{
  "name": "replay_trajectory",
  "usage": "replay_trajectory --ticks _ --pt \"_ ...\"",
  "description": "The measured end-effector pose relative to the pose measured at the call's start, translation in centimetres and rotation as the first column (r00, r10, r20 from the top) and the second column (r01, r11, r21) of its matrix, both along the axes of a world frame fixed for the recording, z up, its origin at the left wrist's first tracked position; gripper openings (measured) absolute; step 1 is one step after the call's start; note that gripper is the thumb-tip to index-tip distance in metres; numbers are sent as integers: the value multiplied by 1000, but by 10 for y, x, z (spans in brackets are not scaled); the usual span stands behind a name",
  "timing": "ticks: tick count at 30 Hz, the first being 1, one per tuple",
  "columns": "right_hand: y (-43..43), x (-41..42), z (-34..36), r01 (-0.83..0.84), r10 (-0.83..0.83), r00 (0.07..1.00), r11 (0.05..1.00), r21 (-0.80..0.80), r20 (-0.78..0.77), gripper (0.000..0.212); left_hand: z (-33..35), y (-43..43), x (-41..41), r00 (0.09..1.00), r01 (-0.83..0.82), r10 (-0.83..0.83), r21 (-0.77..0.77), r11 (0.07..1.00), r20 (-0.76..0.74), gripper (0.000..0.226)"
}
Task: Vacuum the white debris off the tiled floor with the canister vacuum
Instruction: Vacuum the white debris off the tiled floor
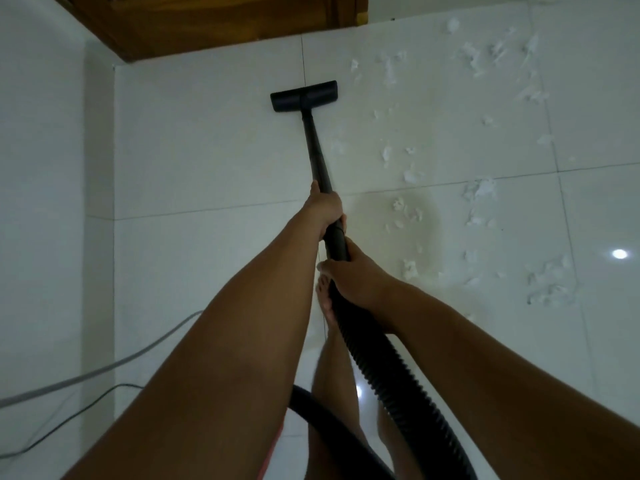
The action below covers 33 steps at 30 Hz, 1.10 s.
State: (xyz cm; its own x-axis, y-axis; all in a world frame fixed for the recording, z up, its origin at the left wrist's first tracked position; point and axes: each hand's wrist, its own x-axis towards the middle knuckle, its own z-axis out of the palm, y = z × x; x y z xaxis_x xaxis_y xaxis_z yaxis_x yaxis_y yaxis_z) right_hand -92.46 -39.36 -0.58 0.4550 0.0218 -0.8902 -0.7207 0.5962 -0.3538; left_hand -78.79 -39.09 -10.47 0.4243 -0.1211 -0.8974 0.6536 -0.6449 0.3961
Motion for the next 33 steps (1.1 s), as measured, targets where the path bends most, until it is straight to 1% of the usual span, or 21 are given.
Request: replay_trajectory --ticks 4,7,9,14,17,19,21,22,28,33 --pt "24 -57 -5 -66 66 998 997 -47 -3 61 -4 26 -58 1000 11 -11 20 1000 12 61" --pt "41 -95 -4 -68 67 997 997 -32 -31 65 -1 44 -97 1000 4 -4 30 1000 -4 62" --pt "53 -117 -4 -57 56 997 998 -17 -46 63 2 55 -119 1000 17 -16 40 999 -22 63" --pt "84 -164 -4 -81 78 995 996 -42 -63 61 7 84 -165 998 20 -17 46 999 -57 62" --pt "101 -187 0 -67 65 996 997 -36 -66 60 8 101 -188 997 51 -49 42 998 -59 66" --pt "114 -201 0 -126 121 991 986 -113 -58 60 8 112 -204 996 67 -65 39 997 -56 65" --pt "129 -217 4 -217 209 976 948 -232 -58 60 10 127 -221 996 68 -66 25 997 -59 64" --pt "137 -226 5 -231 223 973 937 -264 -58 60 11 135 -230 996 65 -64 18 998 -61 64" --pt "191 -286 11 -170 160 985 958 -232 -62 61 17 186 -290 993 84 -83 11 996 -83 64" --pt "227 -336 18 -66 58 995 991 -113 -75 64 13 217 -338 988 127 -123 39 991 -94 67"
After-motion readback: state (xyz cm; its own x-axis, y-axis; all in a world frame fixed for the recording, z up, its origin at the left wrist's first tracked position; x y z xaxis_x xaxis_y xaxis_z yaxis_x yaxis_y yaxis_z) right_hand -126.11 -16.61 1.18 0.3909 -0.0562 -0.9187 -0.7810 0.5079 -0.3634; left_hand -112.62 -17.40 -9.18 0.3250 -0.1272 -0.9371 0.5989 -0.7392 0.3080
